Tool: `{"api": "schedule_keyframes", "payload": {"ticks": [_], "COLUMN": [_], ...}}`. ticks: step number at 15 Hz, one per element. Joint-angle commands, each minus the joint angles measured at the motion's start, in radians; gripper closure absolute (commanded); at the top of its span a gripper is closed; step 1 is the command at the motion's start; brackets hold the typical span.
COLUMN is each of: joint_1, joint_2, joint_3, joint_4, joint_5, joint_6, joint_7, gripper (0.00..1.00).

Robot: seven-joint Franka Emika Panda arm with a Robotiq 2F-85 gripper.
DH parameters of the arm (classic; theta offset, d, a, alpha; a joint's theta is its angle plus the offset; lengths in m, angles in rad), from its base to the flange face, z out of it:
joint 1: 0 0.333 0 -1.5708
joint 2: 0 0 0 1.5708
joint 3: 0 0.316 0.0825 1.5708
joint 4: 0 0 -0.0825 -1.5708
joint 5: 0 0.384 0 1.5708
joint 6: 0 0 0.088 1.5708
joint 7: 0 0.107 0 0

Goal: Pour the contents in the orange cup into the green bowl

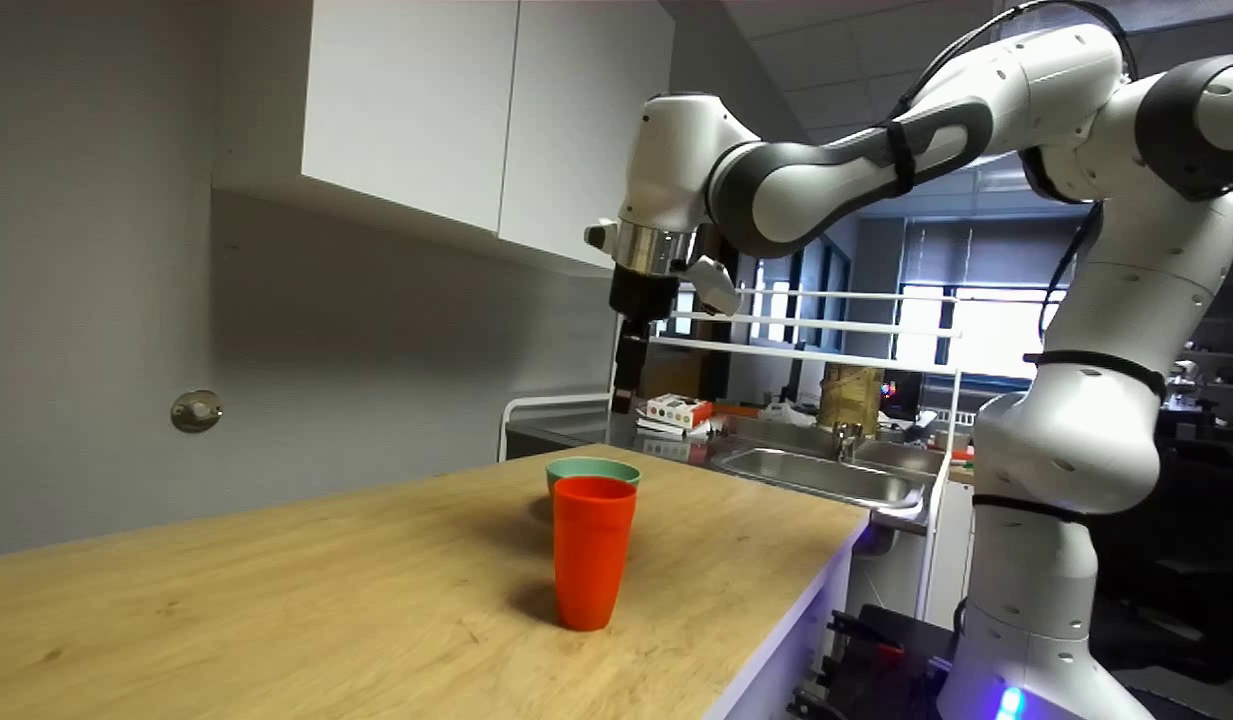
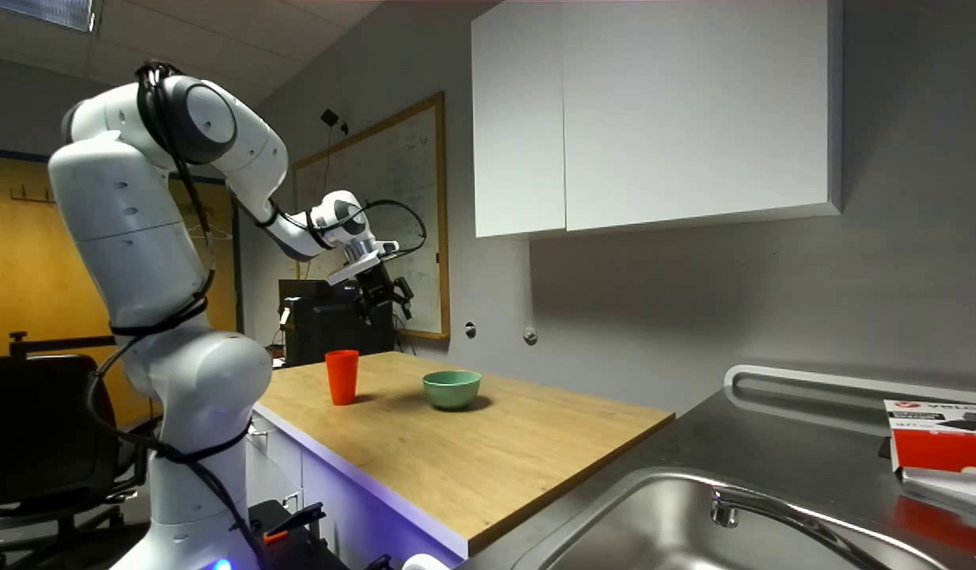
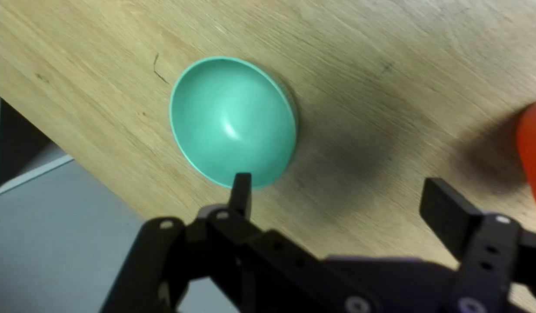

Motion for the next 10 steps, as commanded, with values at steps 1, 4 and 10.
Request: {"api": "schedule_keyframes", "payload": {"ticks": [1,4,10], "joint_1": [0.041,0.075,0.135], "joint_2": [0.023,0.055,0.138], "joint_3": [0.024,0.035,0.066], "joint_4": [0.051,0.077,0.134], "joint_5": [0.057,0.133,0.259], "joint_6": [-0.026,-0.037,-0.111], "joint_7": [-0.01,-0.026,-0.057], "gripper": [0.0,0.0,0.0]}}
